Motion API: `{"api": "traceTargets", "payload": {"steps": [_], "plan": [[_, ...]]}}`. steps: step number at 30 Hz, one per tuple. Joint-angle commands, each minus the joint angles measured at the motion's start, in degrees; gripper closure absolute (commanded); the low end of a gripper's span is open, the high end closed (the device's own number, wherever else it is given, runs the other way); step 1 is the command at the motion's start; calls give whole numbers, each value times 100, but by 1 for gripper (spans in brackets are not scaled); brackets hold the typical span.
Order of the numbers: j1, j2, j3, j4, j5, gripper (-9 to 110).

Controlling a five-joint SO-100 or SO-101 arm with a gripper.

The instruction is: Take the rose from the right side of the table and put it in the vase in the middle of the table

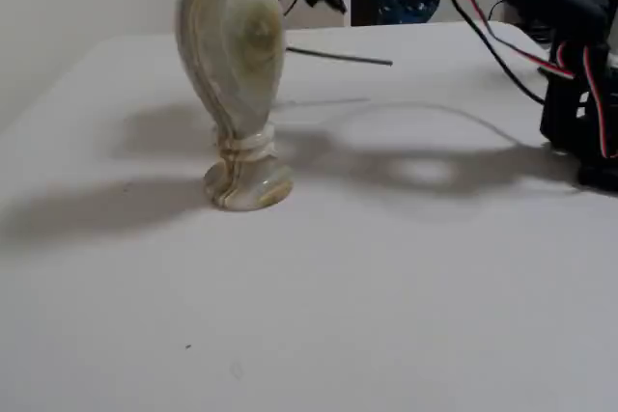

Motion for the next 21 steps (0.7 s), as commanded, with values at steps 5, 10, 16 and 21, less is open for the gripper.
{"api": "traceTargets", "payload": {"steps": [5,10,16,21], "plan": [[-88,2716,-229,-255,562,102],[-519,3507,-229,-721,659,102],[-1318,4069,-229,-1239,861,102],[-2109,4210,-229,-1723,1002,102]]}}
